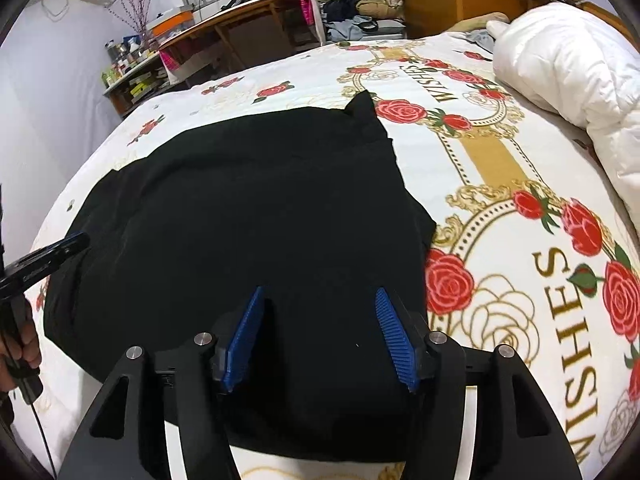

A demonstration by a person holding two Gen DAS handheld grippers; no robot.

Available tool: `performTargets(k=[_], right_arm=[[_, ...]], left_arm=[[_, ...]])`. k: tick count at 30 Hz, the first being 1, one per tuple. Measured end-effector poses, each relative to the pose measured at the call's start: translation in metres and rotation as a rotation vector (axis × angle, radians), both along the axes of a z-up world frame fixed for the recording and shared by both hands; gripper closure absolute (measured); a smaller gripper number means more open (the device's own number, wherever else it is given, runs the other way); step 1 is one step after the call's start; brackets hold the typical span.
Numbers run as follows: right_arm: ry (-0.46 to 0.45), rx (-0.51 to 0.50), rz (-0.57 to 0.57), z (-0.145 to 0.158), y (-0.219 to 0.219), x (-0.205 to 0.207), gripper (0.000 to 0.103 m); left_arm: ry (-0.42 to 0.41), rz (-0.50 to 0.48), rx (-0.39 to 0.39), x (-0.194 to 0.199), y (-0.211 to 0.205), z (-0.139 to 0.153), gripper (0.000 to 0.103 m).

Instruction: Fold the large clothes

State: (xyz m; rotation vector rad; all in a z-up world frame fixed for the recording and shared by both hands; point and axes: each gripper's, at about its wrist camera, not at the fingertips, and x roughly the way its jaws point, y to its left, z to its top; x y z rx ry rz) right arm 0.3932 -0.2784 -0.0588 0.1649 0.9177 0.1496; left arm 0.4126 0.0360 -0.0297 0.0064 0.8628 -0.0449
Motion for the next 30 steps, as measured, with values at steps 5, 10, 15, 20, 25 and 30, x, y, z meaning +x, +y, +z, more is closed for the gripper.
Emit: performTargets(k=[5,10,15,20,25,30], right_arm=[[-0.015,-0.011,-0.003,0.005,-0.004,-0.003,0.040],[-0.029,-0.021,-0.011,0.005,-0.005,-0.001,0.036],[-0.050,-0.043,0.008,0.007,-0.001,-0.005,0.036],[-0.070,-0.024,0.064,0.006,0.015,-0.006,0.036],[0.021,-0.011,0.012,-0.020,0.007,0.020,0.032],[-0.017,0.000,-0.002,-0.004,-0.009,0.023,0.032]], left_arm=[[-0.031,0.025,0.016,-0.013,0.019,0.007,0.070],[-0.030,0.058,0.016,-0.020,0.037,0.003,0.066],[-0.044,0.075,-0.001,-0.033,0.061,-0.002,0.065],[-0.044,0.128,0.012,-0.033,0.087,-0.014,0.065],[0.002,0.201,-0.030,-0.024,0.116,-0.031,0.065],[-0.037,0.181,-0.081,-0.025,0.128,-0.016,0.057]])
